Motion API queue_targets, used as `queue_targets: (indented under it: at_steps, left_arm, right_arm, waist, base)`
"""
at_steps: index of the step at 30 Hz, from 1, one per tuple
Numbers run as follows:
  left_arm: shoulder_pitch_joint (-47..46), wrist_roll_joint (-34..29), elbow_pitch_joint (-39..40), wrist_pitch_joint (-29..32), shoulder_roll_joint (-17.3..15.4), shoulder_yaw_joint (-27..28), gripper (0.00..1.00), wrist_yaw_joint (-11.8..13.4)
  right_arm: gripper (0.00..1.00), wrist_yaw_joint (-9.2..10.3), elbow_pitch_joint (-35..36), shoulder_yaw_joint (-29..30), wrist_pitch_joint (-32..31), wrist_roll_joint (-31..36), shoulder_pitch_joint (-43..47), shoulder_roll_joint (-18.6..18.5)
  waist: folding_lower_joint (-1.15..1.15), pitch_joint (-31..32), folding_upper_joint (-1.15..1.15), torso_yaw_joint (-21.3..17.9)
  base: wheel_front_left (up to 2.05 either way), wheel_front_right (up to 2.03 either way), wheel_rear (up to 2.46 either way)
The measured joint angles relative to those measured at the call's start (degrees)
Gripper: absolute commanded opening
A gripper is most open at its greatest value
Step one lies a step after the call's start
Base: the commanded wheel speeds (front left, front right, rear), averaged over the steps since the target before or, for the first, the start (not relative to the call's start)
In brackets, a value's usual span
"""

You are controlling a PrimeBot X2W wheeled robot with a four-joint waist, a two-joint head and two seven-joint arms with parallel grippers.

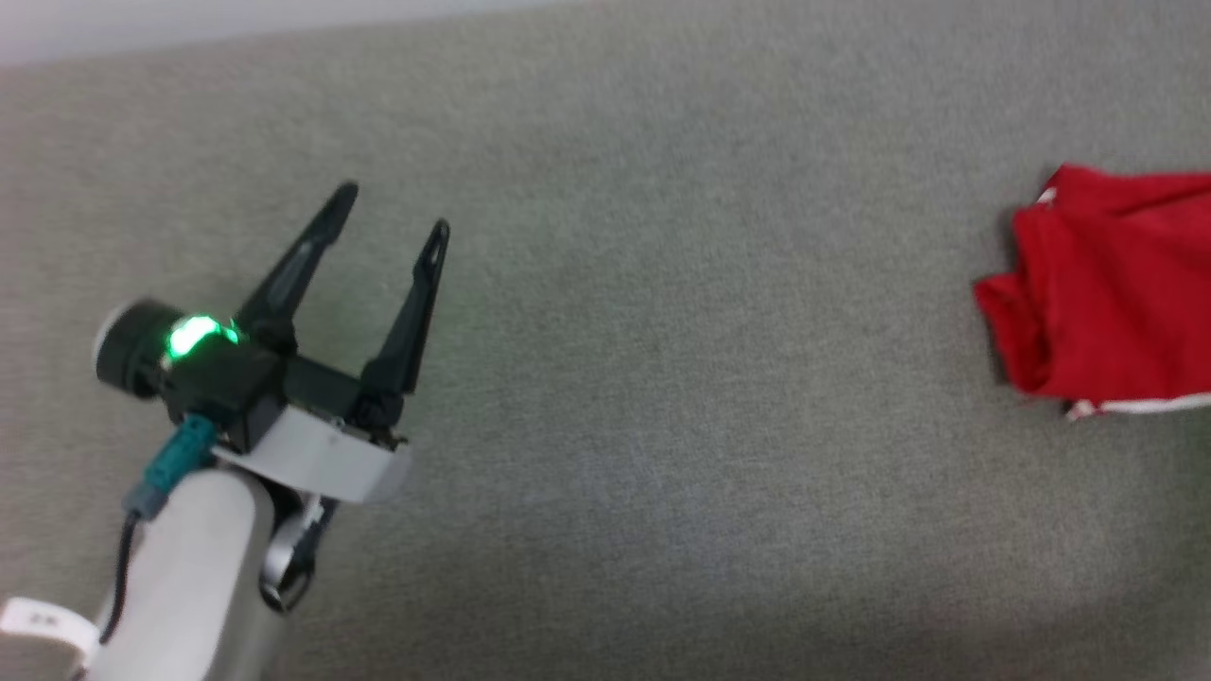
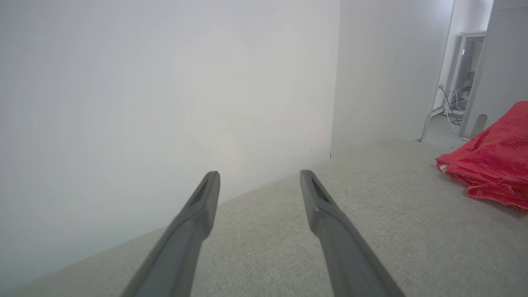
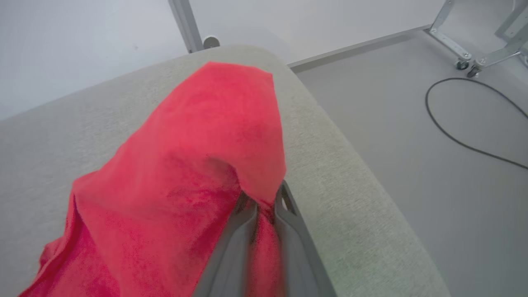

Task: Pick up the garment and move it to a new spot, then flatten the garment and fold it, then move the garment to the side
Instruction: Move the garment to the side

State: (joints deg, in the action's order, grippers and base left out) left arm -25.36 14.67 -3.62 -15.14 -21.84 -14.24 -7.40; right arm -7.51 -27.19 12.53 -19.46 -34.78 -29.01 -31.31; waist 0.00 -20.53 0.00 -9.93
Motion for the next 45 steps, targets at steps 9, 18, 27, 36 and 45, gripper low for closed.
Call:
queue_targets:
  at_steps: [9, 18, 27, 36, 45]
  left_arm:
    - [-7.05, 0.04, 0.23, 0.01, -4.0, -3.5, 1.0, -0.01]
    - [-9.66, 0.25, 1.27, 0.01, -5.64, -4.56, 1.0, -0.01]
    - [-9.7, 0.37, 3.14, 0.82, -7.02, -4.21, 1.0, 0.69]
    - [-6.43, 1.56, 2.72, 1.1, -7.23, -3.59, 1.0, 2.45]
    - [-0.73, 3.63, -3.07, 0.45, -4.01, -3.71, 1.0, 3.87]
  right_arm:
    - [0.0, -0.01, -13.37, 1.55, 4.22, 5.32, -12.74, -3.86]
    - [0.0, 0.0, -24.87, -1.86, 11.95, 10.88, -21.7, -4.25]
    - [0.0, 0.0, -36.34, -2.91, 19.11, 15.45, -26.44, -3.36]
    - [1.0, 0.0, -39.51, -8.02, 20.58, 16.92, -27.85, -2.46]
    - [1.0, 0.0, -34.76, -18.76, 20.54, 13.15, -23.77, -0.78]
  waist:
    - [0.0, -6.53, 0.0, -1.81]
    - [0.0, -11.19, 0.0, -1.86]
    - [0.0, -11.96, 0.0, -1.25]
    - [0.0, -10.02, 0.0, -1.31]
    - [0.0, -4.41, 0.0, -0.6]
  base:
    - [0.0, 0.0, 0.0]
    - [0.0, 0.0, 0.0]
    - [0.0, 0.0, 0.0]
    - [0.0, 0.0, 0.0]
    - [0.0, 0.0, 0.0]
